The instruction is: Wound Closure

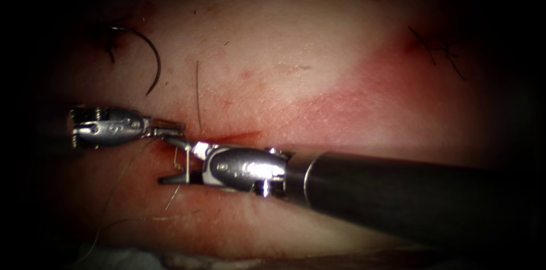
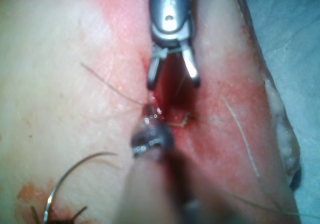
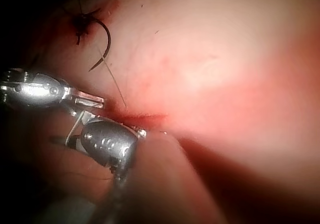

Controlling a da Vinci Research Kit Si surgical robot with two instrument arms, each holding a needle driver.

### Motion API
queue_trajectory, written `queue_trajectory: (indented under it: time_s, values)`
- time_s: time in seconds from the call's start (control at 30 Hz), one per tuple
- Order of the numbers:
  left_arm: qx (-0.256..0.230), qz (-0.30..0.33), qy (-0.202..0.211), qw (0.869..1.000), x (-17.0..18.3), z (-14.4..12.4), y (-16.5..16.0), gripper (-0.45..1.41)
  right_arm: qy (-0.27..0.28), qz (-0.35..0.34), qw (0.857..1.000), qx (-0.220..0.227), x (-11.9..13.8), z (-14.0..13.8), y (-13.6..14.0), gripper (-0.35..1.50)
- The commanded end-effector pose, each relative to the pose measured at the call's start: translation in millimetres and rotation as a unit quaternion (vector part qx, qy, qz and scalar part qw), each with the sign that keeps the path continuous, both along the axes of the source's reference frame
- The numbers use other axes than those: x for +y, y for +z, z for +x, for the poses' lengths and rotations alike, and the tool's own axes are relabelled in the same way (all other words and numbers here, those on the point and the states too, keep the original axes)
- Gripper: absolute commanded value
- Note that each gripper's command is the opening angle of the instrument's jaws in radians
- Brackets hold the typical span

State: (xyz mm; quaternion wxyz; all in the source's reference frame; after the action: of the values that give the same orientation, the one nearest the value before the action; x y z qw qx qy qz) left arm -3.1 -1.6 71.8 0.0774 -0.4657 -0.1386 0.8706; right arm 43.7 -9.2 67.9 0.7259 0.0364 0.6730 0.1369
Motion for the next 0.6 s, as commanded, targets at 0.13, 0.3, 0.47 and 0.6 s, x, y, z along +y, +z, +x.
queue_trajectory:
  time_s: [0.13, 0.3, 0.47, 0.6]
  values:
    - [-0.008, 0.000, 0.001, 1.000, -1.1, -0.7, 0.8, -0.45, -0.003, 0.008, 1.000, 0.011, -0.7, 2.6, 0.4, 1.47]
    - [-0.018, -0.003, -0.003, 1.000, -2.0, -0.4, 0.2, -0.45, 0.030, 0.011, 0.999, -0.005, -0.4, 2.5, 1.1, 1.47]
    - [-0.024, 0.015, -0.013, 1.000, -2.5, 1.1, -1.0, 0.46, 0.038, 0.011, 0.999, -0.013, 0.0, 0.2, 1.8, 1.47]
    - [-0.019, 0.025, -0.029, 0.999, -3.1, 3.3, -1.7, 0.66, 0.036, 0.012, 0.999, -0.018, -0.1, -0.8, 2.0, 1.47]
